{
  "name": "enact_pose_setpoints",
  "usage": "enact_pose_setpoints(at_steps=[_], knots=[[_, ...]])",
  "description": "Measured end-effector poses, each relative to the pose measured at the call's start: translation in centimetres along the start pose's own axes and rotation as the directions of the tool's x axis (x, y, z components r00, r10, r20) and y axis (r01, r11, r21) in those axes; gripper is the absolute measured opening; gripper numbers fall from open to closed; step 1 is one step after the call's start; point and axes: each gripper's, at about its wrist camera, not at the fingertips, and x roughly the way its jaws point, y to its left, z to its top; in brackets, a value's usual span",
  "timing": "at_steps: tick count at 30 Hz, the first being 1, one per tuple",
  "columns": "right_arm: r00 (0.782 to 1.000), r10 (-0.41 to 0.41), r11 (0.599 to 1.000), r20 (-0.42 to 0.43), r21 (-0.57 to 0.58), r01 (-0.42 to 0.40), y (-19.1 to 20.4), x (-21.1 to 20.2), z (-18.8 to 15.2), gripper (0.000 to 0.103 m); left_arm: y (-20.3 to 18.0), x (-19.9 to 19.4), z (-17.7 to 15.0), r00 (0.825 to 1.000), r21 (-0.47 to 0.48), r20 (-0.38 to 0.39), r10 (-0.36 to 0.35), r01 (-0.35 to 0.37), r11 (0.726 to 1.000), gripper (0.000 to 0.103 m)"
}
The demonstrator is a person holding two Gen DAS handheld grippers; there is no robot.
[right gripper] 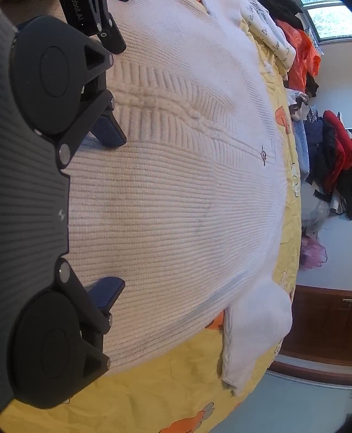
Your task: Fold small clothes
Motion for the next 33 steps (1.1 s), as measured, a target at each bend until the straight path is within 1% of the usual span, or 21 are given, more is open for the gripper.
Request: enact_pose_setpoints(at_steps=[2,5,7,10,23,33], knots=[[1.000,0.001,1.000,0.029,0.001,-0.001,0.0,0.0,-0.4,0.103,0.0,-0.1,-0.1,1.000,0.003,0.010,-0.001,0.001,1.000,0.103],[0.995,0.002,1.000,0.096,0.005,-0.003,0.0,-0.2,-1.4,0.103,0.1,-0.1,-0.7,0.999,0.013,0.050,-0.009,0.008,1.000,0.103],[0.993,-0.001,1.000,0.115,0.004,0.001,0.0,-0.2,-1.6,0.103,0.0,0.0,-0.7,0.999,0.012,0.051,-0.006,0.005,1.000,0.103],[0.992,-0.001,1.000,0.124,0.005,0.000,0.0,-0.1,-1.8,0.103,-0.1,0.0,-0.8,0.998,0.009,0.058,0.004,-0.004,1.000,0.103],[0.991,0.003,1.000,0.134,0.007,-0.004,0.1,-0.3,-2.0,0.103,-0.1,-0.1,-0.9,0.998,0.008,0.063,0.003,-0.004,1.000,0.103],[0.989,0.035,0.999,0.142,0.007,-0.037,-0.3,-0.6,-2.4,0.103,-0.1,-0.1,-0.9,0.998,0.007,0.064,0.006,-0.006,1.000,0.103]])
